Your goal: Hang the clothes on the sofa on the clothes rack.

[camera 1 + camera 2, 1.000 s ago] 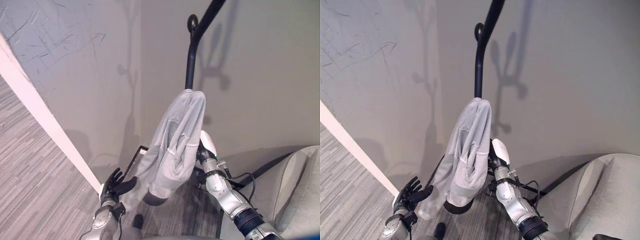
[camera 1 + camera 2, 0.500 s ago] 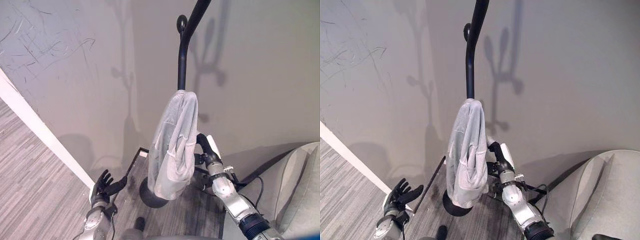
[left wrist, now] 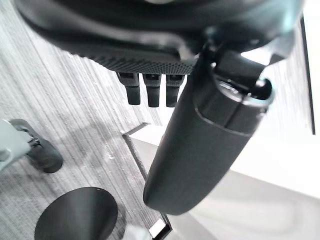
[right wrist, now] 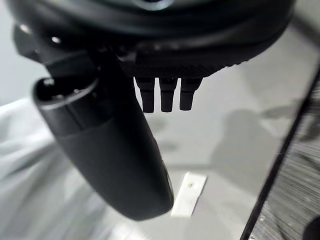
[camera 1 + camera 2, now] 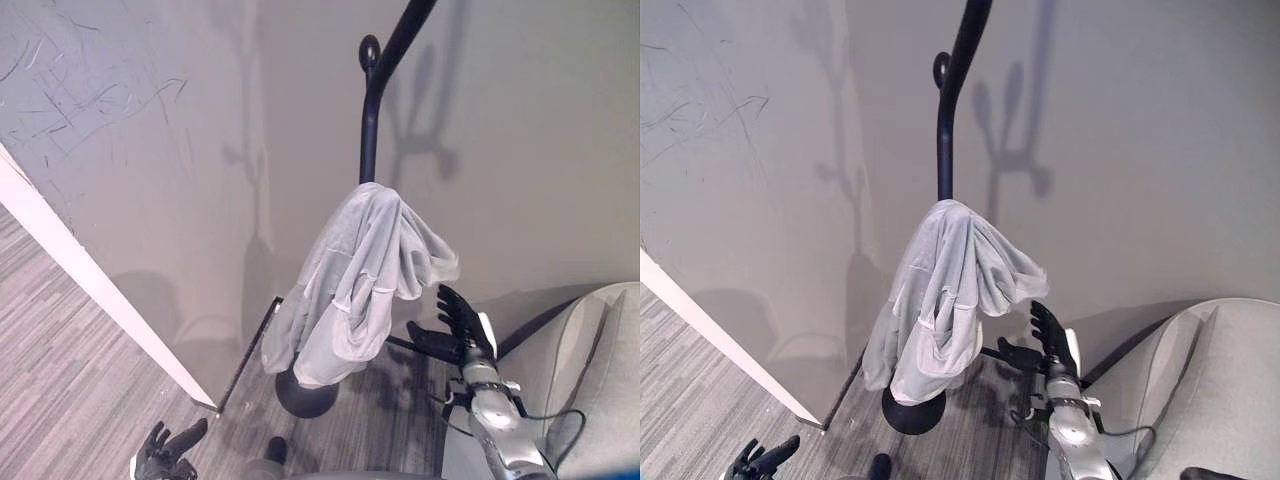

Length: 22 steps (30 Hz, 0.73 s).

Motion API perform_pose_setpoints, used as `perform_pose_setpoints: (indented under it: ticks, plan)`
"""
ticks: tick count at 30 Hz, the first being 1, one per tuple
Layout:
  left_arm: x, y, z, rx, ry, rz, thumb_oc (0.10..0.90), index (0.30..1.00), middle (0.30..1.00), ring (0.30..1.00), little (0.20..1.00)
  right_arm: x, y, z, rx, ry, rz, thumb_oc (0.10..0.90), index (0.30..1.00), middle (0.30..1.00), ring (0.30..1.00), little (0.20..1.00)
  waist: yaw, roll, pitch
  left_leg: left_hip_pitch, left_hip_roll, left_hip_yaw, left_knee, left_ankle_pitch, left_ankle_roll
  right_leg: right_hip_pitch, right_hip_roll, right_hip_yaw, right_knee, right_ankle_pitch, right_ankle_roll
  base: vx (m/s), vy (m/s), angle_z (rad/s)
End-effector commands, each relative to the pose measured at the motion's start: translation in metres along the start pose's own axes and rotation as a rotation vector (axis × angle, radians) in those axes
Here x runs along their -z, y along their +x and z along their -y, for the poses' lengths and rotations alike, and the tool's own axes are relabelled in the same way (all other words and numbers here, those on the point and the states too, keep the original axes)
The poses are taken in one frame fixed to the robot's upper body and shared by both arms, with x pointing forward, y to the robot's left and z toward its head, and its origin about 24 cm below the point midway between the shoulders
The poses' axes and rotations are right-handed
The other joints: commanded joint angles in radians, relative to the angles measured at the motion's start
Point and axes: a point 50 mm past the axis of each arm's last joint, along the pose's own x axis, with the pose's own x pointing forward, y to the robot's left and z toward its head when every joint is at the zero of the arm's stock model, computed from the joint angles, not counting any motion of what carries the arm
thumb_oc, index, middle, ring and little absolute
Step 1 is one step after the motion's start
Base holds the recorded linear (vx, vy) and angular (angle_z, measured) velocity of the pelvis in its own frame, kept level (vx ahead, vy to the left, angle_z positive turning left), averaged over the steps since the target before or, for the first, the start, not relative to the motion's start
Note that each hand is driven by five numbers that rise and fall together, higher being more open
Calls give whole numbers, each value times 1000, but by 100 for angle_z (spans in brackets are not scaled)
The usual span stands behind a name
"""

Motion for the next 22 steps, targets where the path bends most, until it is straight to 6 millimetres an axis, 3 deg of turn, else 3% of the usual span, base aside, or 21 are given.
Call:
perform_pose_setpoints:
  ticks: [1, 5, 7, 11, 13, 14, 15, 17, 22]
  plan:
    - [-1, 6, -6, -18, -74, -17, 800, 900, 900, 900, 900, -38, 7, 10, -23, 338, 230, 800, 900, 900, 900, 900, -1, 7, -36, 44, -28, -58, 8, -110, 32, -63, 43, -69, 9, 49, -7, -17, -1, -8]
    - [17, 1, -26, -78, -72, -97, 800, 900, 900, 900, 900, -29, 6, 11, -119, 546, 213, 800, 900, 900, 900, 900, -10, 2, -37, 47, -27, -48, 8, -112, 30, -66, 44, -62, 9, 51, -8, -8, -1, -12]
    - [33, -5, -35, -80, -36, -159, 800, 900, 900, 900, 900, -15, 6, 13, -144, 697, 171, 800, 900, 900, 900, 900, -14, -1, -35, 48, -25, -42, 8, -113, 30, -69, 45, -57, 9, 54, -8, -15, -3, -12]
    - [47, -11, -37, -56, 26, -217, 800, 900, 900, 900, 900, 39, -2, 18, 28, 830, -21, 800, 900, 900, 900, 900, -16, -2, -40, 50, -25, -40, 8, -114, 30, -69, 46, -61, 9, 54, -8, 0, -1, -1]
    - [50, -11, -33, -29, 77, -241, 800, 900, 900, 900, 900, 71, -11, 13, 126, 809, -201, 800, 900, 900, 900, 900, -11, -3, -42, 49, -24, -40, 8, -113, 28, -68, 45, -63, 9, 55, -9, 0, 0, 0]
    - [49, -11, -32, -28, 77, -240, 800, 900, 900, 900, 900, 71, -10, 13, 125, 809, -200, 800, 900, 900, 900, 900, -10, -3, -41, 50, -24, -40, 8, -114, 28, -68, 45, -63, 9, 55, -9, 0, 0, 0]
    - [43, -7, -21, 16, 131, -227, 800, 900, 900, 900, 900, 106, -24, 5, 201, 761, -439, 800, 900, 900, 900, 900, 1, -3, -43, 49, -24, -42, 8, -113, 27, -65, 46, -66, 9, 53, -10, 0, 0, 0]
    - [33, -2, -10, 56, 203, -195, 800, 900, 900, 900, 900, 136, -45, -4, 258, 730, -679, 800, 900, 900, 900, 900, 21, -1, -44, 49, -24, -53, 8, -113, 26, -61, 46, -73, 9, 50, -12, 0, 0, 0]
    - [30, 1, 13, 127, 320, -180, 800, 900, 900, 900, 900, 165, -82, -17, 396, 767, -936, 800, 900, 900, 900, 900, 53, 15, -52, 45, -26, -79, 8, -111, 25, -54, 42, -100, 9, 41, -13, 29, 8, 6]
